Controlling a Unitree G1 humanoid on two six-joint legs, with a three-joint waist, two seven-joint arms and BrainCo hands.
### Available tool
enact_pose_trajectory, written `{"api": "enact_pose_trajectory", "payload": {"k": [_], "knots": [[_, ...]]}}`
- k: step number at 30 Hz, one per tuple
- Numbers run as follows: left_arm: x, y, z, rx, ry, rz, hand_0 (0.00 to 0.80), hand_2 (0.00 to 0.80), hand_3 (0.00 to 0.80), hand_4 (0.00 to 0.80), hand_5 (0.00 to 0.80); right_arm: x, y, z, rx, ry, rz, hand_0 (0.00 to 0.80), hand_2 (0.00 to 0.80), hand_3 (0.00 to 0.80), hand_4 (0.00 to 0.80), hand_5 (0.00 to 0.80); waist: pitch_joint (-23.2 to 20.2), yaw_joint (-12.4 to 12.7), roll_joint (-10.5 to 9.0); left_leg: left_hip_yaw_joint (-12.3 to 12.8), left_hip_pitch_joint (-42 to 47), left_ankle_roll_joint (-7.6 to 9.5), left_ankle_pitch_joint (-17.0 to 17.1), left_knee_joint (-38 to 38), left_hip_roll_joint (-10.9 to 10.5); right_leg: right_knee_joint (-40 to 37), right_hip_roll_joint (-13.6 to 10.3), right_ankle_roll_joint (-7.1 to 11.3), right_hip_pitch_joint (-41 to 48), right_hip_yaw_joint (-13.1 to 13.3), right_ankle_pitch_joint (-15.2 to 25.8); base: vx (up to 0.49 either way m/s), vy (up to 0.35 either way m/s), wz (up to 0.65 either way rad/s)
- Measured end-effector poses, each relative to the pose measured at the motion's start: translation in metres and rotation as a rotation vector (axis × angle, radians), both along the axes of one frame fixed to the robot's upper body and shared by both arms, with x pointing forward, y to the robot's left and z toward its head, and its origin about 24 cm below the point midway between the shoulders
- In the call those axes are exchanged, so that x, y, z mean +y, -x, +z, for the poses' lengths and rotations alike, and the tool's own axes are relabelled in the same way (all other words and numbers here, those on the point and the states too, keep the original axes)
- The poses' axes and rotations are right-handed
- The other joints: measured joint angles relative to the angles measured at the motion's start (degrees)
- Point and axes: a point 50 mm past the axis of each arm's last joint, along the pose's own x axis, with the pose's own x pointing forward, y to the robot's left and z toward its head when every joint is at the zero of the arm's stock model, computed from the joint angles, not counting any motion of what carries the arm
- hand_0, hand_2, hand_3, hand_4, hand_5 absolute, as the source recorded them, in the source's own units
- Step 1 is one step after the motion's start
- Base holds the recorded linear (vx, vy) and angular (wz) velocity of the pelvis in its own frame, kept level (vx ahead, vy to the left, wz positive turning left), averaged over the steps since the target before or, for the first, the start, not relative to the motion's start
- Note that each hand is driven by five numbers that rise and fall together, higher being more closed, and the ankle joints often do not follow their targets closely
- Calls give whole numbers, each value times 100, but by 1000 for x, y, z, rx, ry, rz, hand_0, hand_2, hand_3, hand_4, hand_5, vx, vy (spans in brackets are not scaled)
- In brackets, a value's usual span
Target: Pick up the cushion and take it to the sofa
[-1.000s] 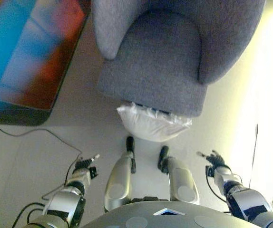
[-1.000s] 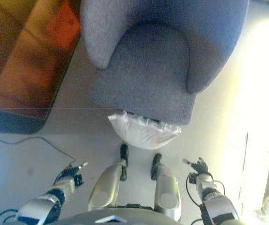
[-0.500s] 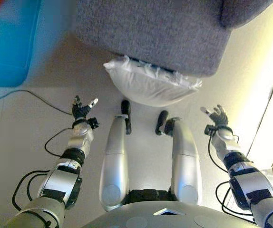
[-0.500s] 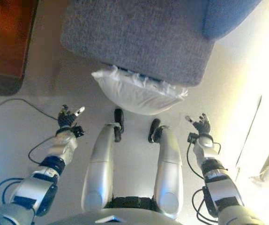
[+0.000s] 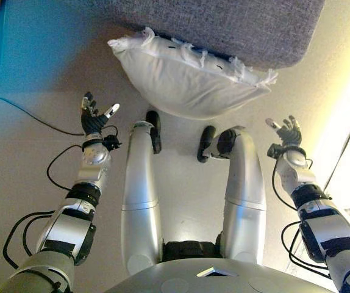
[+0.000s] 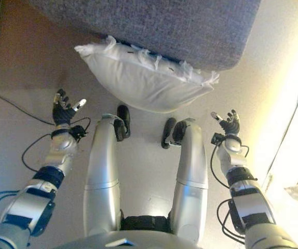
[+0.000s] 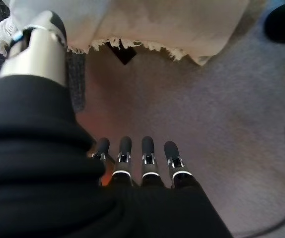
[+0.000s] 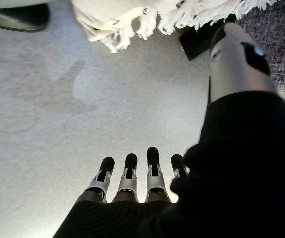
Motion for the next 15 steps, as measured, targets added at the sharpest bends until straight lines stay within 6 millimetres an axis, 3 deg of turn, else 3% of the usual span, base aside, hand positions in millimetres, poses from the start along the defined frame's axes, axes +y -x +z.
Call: {"api": "enact_pose_trajectory", "payload": {"k": [10,15], "knots": [[-1,-8,24,-60,-99,-176,0,0,0,0,0,-10,-11,36,-120,49,70,0,0,0,0,0,12,-121,-7,197,-1262,280,-428,1821,92,1798,-5,197,-1271,526,-411,50,52,-1],[-5,-11,39,-94,-112,-303,0,0,0,0,0,-1,-13,46,-171,50,138,0,0,0,0,0,15,-170,-8,280,-1396,370,-493,2179,116,2168,-3,267,-1410,672,-501,74,24,4]]}}
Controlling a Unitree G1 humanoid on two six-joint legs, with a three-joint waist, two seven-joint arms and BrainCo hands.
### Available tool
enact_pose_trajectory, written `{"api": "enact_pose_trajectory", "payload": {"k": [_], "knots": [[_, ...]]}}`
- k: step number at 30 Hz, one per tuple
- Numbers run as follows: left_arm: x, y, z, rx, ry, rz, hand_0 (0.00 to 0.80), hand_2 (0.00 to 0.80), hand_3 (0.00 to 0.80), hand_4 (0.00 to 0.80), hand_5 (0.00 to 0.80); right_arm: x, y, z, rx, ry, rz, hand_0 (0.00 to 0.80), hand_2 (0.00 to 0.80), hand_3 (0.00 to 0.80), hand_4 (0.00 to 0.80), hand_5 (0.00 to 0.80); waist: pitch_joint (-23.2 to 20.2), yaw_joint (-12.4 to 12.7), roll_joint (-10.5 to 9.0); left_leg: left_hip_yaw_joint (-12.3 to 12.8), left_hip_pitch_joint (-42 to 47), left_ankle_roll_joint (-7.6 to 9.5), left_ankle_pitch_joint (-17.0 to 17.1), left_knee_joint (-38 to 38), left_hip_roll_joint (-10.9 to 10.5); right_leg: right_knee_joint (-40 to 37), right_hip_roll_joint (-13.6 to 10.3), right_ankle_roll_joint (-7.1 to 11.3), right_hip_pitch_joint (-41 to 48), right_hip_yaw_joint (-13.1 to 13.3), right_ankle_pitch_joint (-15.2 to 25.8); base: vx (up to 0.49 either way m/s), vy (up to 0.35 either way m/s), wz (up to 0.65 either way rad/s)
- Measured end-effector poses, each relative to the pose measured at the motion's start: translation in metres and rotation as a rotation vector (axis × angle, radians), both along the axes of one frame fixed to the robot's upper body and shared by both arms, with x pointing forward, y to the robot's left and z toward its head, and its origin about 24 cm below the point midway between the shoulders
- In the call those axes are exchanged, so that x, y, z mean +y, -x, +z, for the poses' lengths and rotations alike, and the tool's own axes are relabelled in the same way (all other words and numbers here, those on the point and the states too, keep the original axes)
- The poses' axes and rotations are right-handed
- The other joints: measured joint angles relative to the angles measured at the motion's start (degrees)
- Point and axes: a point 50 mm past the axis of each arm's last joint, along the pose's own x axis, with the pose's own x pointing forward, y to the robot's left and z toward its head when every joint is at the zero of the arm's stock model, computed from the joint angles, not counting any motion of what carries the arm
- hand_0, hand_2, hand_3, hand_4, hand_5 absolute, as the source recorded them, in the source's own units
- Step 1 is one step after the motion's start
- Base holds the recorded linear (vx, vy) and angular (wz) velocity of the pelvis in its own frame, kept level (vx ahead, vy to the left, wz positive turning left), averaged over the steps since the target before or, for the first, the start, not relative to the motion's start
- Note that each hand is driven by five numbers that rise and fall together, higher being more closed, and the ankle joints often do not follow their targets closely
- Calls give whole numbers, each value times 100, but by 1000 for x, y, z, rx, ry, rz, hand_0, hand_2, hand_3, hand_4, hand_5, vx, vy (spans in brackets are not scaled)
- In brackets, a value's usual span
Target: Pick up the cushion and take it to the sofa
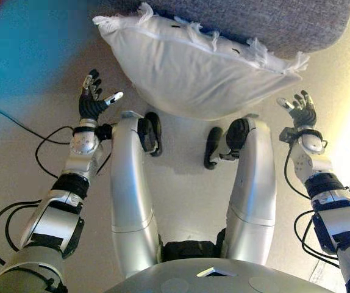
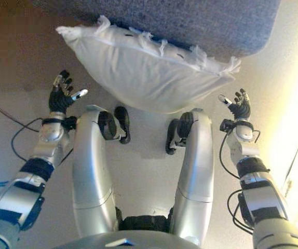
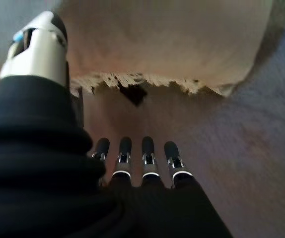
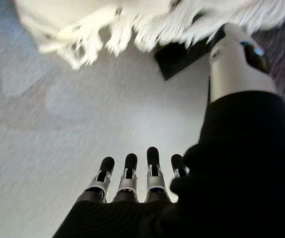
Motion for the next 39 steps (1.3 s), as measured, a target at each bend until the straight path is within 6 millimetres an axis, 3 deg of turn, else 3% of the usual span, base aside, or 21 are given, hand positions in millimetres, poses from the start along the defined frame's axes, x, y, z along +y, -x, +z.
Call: {"api": "enact_pose_trajectory", "payload": {"k": [4,14,36,37,38,39], "knots": [[2,-2,9,-1,-13,-69,0,0,0,0,0,7,-4,15,-46,34,70,0,0,0,0,0,0,-62,0,6,35,52,-46,176,15,158,5,36,29,58,-21,41,2,-2],[-18,-16,31,0,5,-270,0,0,0,0,0,25,-9,16,-47,32,292,0,0,0,0,0,0,-80,0,8,125,72,-73,391,61,362,14,41,104,108,-27,12,-5,-1],[-33,-23,26,88,166,-367,0,0,0,0,0,43,-12,22,-81,75,324,0,0,0,0,0,2,-140,-9,27,223,143,-184,660,227,562,62,63,189,140,-56,6,-2,-1],[-33,-23,26,92,165,-368,486,486,486,486,486,43,-12,22,-81,80,326,0,0,0,0,0,3,-142,-9,24,223,142,-194,687,230,580,69,67,189,144,-61,13,-14,-4],[-33,-23,25,96,165,-368,609,609,609,609,609,44,-12,22,-82,84,329,0,0,0,0,0,3,-145,-10,21,223,142,-198,705,234,591,78,68,192,145,-61,11,-15,-3],[-32,-23,25,102,165,-367,800,800,800,800,800,44,-12,22,-84,84,332,0,0,0,0,0,3,-152,-10,19,225,147,-202,726,237,607,79,70,200,147,-62,0,0,0]]}}
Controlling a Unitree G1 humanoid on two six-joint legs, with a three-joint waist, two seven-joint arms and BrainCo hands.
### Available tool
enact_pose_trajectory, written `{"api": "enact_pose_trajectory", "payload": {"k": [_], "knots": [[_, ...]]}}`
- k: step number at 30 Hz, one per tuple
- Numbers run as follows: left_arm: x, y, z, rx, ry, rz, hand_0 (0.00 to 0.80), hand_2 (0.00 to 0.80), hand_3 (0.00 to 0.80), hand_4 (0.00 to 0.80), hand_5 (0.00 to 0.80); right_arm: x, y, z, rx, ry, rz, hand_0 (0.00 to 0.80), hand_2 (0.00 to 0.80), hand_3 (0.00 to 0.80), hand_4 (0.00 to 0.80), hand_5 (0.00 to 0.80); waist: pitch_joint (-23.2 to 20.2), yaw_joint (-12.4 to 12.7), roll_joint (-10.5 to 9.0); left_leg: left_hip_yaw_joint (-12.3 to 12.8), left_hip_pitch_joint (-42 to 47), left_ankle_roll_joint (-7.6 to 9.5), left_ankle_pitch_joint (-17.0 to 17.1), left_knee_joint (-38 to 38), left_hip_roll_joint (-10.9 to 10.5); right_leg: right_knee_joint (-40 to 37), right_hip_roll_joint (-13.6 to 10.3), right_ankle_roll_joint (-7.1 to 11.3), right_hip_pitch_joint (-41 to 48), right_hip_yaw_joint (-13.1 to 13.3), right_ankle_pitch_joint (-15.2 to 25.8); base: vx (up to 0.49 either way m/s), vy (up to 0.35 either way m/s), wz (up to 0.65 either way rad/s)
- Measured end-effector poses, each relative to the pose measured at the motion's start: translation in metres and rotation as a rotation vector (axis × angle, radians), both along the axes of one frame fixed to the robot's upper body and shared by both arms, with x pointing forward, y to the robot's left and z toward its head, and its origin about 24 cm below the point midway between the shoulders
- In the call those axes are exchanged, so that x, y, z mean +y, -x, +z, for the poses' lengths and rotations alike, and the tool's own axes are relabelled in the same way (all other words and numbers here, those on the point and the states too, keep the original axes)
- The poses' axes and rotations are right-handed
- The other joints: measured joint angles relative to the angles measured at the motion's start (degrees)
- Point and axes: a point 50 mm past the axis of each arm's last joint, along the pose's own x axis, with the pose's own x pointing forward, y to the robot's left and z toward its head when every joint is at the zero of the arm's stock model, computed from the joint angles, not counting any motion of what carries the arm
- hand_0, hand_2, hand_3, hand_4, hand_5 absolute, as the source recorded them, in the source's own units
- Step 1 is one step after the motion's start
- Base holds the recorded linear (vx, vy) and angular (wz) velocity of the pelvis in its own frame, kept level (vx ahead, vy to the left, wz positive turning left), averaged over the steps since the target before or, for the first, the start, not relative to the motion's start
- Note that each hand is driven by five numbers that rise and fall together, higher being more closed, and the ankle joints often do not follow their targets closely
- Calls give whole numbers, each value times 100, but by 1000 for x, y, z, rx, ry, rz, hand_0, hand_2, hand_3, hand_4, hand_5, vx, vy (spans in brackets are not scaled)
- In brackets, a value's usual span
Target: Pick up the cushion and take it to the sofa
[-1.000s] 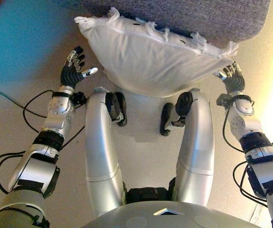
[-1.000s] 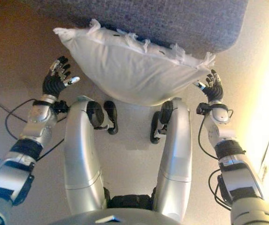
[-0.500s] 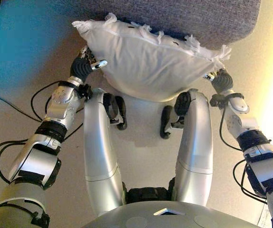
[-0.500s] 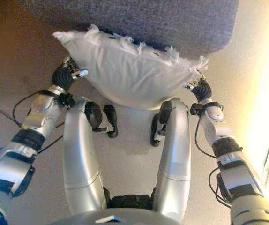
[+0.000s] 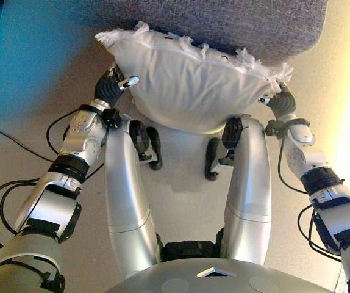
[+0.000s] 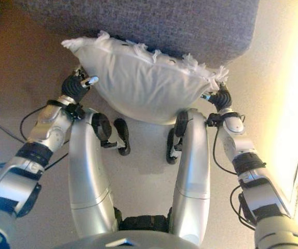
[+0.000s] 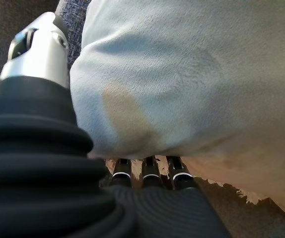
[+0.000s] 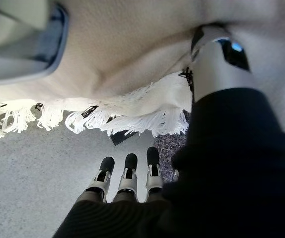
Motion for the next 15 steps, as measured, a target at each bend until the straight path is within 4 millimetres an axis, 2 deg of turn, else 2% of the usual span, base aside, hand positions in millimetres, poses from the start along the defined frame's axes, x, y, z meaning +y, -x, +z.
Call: {"api": "enact_pose_trajectory", "payload": {"k": [1,2,3,4,15], "knots": [[0,0,0,6,-2,0,800,800,800,800,800,1,0,0,-2,1,6,0,0,0,0,0,1,-13,-2,-1,1,5,-3,27,4,26,0,4,6,4,-2,0,0,0],[0,0,-1,10,-2,-4,800,800,800,800,800,2,0,1,-5,8,11,82,82,82,82,82,3,-25,-8,0,1,6,-4,42,4,45,-1,6,6,10,-3,0,0,0],[0,0,-1,13,-4,-7,800,800,800,800,800,3,0,1,-7,20,20,351,351,351,351,351,4,-42,-17,1,1,7,-4,52,3,56,-2,7,7,14,-2,10,-33,0],[0,0,-1,12,-6,-12,800,800,800,800,800,4,0,1,-8,33,28,800,800,800,800,800,5,-54,-26,0,4,6,-4,53,1,59,-3,9,10,14,-1,7,-35,1],[-4,1,-1,6,-56,-48,800,800,800,800,800,10,0,2,-16,50,72,800,800,800,800,800,8,-75,-32,2,88,7,-4,55,-24,64,-9,25,97,25,-10,1,-6,0]]}}
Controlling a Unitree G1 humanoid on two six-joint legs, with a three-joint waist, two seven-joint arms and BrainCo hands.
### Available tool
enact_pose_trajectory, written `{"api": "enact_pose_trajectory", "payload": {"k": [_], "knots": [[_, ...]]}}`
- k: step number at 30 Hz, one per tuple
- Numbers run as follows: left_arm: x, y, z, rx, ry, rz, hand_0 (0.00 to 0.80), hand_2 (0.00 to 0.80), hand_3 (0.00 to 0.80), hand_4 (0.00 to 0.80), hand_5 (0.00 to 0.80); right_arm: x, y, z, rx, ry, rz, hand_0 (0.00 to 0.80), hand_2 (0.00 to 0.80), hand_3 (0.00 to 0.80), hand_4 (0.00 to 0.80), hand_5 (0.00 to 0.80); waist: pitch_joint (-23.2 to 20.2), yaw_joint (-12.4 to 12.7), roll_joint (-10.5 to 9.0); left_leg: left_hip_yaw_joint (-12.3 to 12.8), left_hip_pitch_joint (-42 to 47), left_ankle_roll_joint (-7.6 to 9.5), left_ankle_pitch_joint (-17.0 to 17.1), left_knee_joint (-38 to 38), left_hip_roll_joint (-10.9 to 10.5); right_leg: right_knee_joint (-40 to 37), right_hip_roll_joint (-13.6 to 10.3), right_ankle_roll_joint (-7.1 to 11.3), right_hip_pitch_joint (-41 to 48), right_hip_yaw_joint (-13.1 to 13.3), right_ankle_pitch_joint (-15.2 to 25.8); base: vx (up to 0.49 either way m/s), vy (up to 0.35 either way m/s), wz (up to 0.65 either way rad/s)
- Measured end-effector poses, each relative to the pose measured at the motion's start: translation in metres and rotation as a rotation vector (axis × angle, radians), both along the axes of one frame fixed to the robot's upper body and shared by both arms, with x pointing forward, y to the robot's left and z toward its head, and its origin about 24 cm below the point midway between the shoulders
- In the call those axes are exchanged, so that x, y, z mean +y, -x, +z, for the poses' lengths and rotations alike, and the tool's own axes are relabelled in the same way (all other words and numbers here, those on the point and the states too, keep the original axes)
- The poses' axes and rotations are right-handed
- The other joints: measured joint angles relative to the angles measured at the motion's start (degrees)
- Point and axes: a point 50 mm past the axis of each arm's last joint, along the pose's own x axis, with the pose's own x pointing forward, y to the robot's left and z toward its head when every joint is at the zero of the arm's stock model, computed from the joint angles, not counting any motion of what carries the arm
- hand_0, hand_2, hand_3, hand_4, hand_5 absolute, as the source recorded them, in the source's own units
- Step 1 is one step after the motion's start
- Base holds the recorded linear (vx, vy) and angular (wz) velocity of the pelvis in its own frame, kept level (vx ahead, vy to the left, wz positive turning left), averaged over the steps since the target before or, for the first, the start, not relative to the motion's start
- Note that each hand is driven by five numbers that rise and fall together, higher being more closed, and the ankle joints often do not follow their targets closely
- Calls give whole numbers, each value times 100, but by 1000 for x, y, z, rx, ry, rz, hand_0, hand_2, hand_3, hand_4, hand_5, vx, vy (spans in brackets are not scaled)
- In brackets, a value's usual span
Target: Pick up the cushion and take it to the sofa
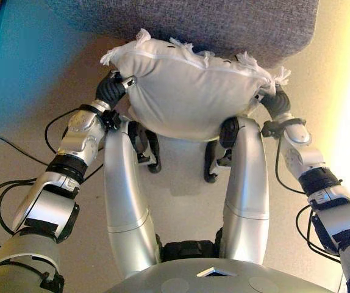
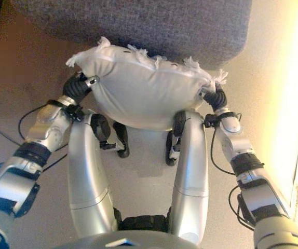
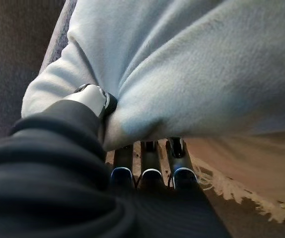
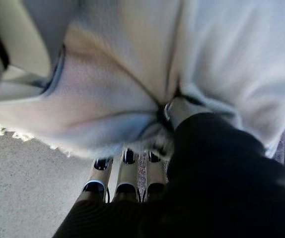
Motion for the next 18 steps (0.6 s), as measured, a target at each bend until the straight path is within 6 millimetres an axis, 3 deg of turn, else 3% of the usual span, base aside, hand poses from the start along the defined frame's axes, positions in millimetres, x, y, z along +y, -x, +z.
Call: {"api": "enact_pose_trajectory", "payload": {"k": [11,14,18], "knots": [[0,-1,3,-7,14,-3,800,800,800,800,800,2,-1,2,-19,-47,-9,800,800,800,800,800,0,-13,0,59,3,-4,1,-242,-16,-184,-75,2,-8,5,-2,2,-10,3],[-3,0,-2,1,48,-5,800,800,800,800,800,5,-1,0,-17,-43,-2,800,800,800,800,800,4,3,-11,148,222,-4,5,-754,-2,-706,-74,27,157,-9,64,-14,-7,1],[-5,12,-30,43,93,7,800,800,800,800,800,9,5,-16,27,-15,20,800,800,800,800,800,4,29,-12,201,1188,-39,185,-1956,-34,-2074,142,151,1078,-106,442,-95,8,-24]]}}
